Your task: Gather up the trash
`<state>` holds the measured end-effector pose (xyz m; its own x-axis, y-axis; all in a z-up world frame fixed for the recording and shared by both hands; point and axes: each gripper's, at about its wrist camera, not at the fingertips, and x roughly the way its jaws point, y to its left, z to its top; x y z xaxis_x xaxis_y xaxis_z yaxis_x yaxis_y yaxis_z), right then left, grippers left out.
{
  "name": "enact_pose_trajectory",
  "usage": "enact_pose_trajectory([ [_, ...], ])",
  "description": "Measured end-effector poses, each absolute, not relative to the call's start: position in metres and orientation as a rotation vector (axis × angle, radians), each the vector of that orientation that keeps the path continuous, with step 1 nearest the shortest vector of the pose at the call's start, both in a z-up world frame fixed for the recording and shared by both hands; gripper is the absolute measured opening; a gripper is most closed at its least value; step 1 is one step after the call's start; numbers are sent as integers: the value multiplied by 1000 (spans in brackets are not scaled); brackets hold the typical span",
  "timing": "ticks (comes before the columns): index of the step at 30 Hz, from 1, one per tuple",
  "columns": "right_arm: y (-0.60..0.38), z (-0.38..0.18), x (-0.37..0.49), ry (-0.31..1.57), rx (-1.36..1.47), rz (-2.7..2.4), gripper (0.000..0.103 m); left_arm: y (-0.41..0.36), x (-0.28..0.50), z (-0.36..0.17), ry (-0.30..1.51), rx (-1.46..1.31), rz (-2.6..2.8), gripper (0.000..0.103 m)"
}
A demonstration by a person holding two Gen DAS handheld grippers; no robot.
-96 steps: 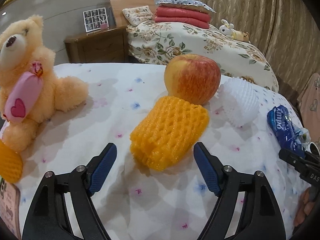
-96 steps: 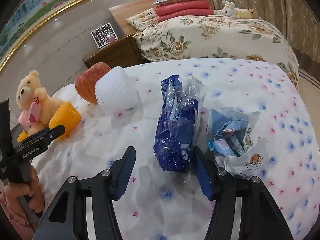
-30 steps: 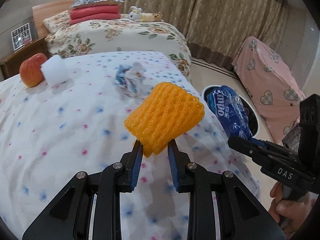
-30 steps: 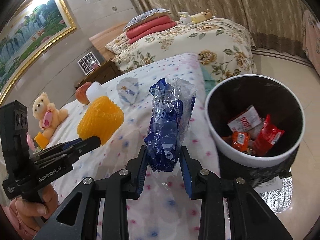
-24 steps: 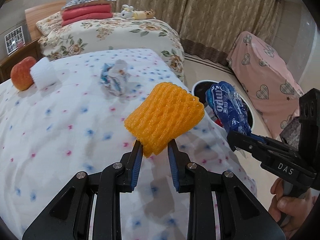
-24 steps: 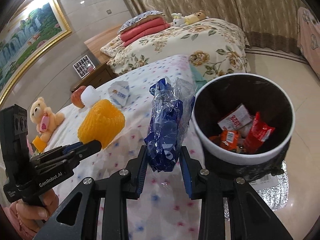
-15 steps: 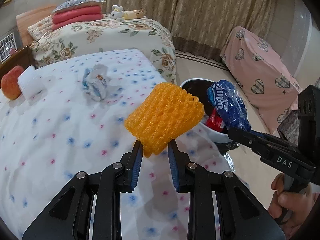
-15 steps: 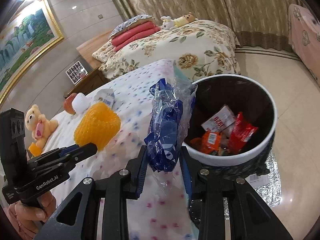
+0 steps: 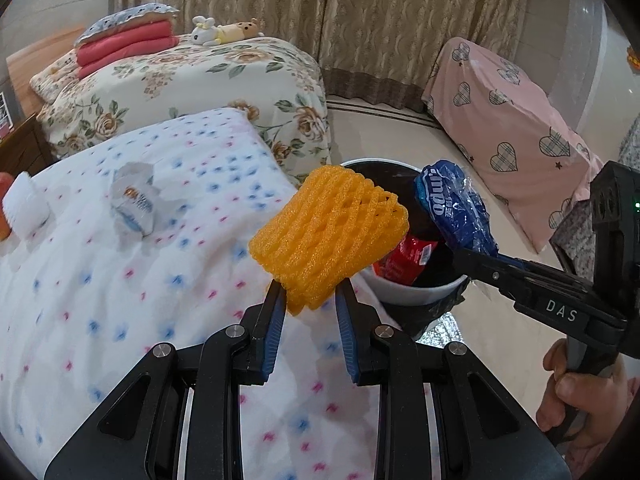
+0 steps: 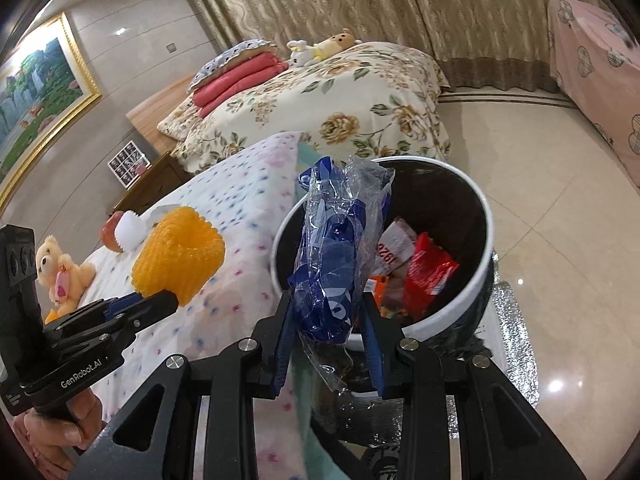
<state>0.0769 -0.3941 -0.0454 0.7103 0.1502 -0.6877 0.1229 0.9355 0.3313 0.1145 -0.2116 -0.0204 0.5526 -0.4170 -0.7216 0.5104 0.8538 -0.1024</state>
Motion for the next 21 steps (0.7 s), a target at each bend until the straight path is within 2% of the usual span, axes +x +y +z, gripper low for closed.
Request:
enact_pose_trajectory([
  [21, -420, -51, 98, 808, 395, -12, 32, -255, 133, -20, 823, 168, -578, 25],
])
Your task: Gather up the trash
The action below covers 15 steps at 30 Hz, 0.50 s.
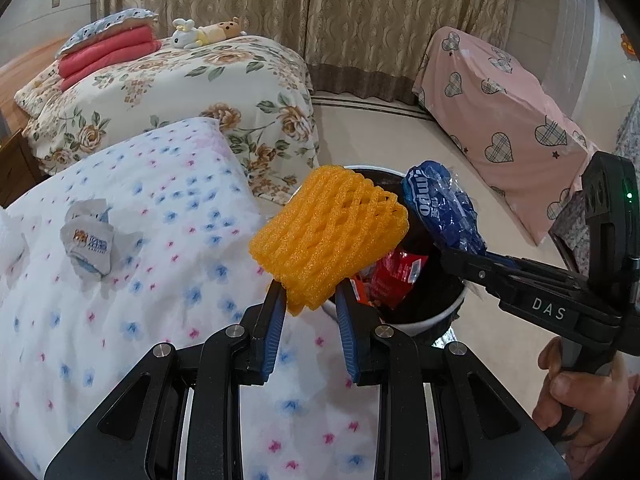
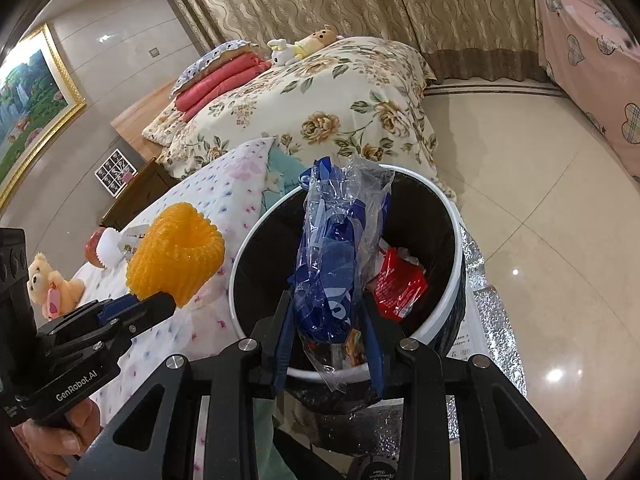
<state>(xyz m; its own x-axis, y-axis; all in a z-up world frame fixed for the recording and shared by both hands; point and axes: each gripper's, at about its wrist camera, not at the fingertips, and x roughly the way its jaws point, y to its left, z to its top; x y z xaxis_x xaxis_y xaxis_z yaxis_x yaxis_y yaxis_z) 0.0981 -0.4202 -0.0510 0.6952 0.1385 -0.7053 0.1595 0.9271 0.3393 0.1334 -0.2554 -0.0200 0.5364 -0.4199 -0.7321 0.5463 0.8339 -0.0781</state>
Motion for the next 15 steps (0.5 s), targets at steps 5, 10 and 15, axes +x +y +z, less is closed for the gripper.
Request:
enact_pose_trajectory([
  [5, -425, -52, 102, 813, 392, -12, 32, -266, 138, -20, 821, 187, -583, 25],
  [10, -431, -54, 107, 822, 398, -12, 32, -275, 142, -23, 828, 200, -586, 25],
  [15, -435, -55, 111, 828, 406, -12, 32, -278, 146, -25, 839, 200, -591, 25],
])
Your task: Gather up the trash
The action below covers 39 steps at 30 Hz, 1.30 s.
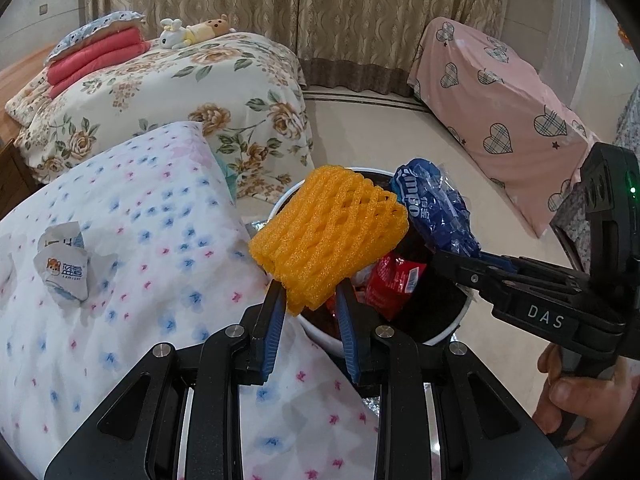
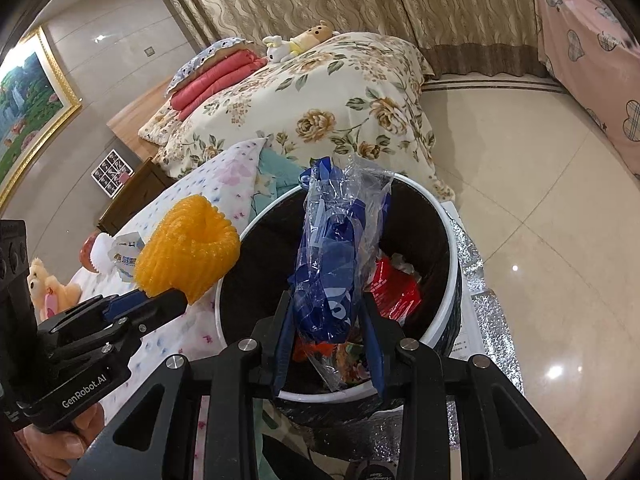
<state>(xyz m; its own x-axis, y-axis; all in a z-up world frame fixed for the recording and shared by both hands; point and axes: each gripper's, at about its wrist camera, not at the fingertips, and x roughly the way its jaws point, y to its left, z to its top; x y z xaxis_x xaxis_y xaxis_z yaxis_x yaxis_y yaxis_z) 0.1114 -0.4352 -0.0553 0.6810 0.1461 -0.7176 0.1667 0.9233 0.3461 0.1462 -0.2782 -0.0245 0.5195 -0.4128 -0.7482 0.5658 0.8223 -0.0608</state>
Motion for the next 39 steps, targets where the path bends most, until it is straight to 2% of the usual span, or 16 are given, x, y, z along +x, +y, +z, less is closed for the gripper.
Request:
enact_pose_trajectory([
  [9, -441, -56, 115, 834, 419, -17, 35, -282, 151, -25, 845, 199, -582, 31],
  [12, -443, -56, 115, 836, 436, -17, 37, -282, 149, -24, 842, 201, -586, 43],
  [14, -445, -57, 115, 837, 446, -24, 42, -280, 148, -23, 833, 198, -581, 58],
  [16, -447, -56, 114, 833, 455, -29, 44, -277, 146, -22, 828, 187, -574, 61],
  [17, -447, -55, 114, 829, 460, -30, 49, -274, 145, -23, 827, 178, -573, 63],
  [18, -448, -54, 113, 824, 463, -29, 56, -272, 144, -23, 828, 169, -573, 64],
  [22, -445, -51, 112, 813, 468, -29, 60, -258, 142, -25, 843, 134, -561, 65],
  [24, -442, -49, 110, 803, 485, -20, 76, -246, 139, -25, 844, 106, -548, 65],
  [26, -438, -48, 108, 790, 487, -18, 85, -233, 136, -26, 846, 78, -532, 65],
  [39, -381, -41, 113, 793, 452, 65, 89, -145, 125, -35, 856, -49, -391, 68],
])
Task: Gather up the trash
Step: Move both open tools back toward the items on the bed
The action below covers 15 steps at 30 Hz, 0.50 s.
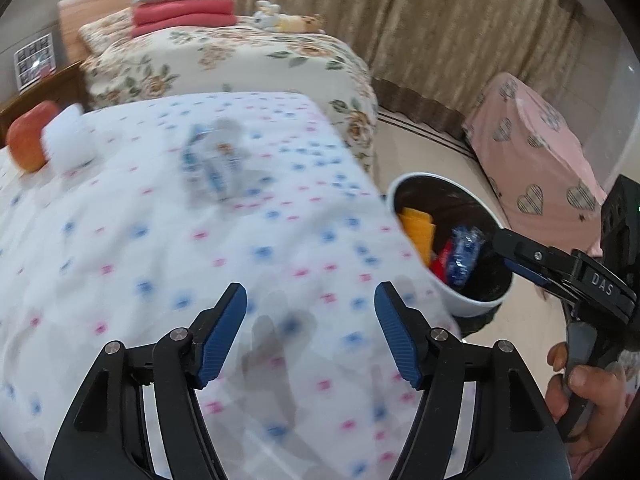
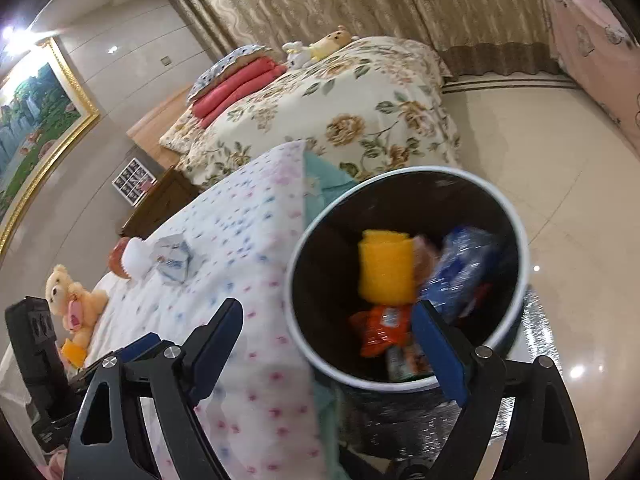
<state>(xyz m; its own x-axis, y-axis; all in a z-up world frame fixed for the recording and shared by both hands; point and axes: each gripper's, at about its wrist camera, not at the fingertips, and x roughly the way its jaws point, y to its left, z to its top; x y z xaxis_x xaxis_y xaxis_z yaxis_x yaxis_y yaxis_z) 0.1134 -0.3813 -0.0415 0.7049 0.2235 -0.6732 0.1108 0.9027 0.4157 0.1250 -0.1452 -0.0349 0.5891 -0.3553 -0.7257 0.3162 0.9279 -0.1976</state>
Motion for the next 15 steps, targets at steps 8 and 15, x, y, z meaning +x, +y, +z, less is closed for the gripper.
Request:
enact_pose_trajectory([
  [8, -335, -41, 123, 813, 406, 134, 92, -88, 124, -39, 852, -130, -289, 72],
  [15, -297, -42, 132, 828, 354, 181, 97, -50, 125, -42, 848, -163, -229, 73],
])
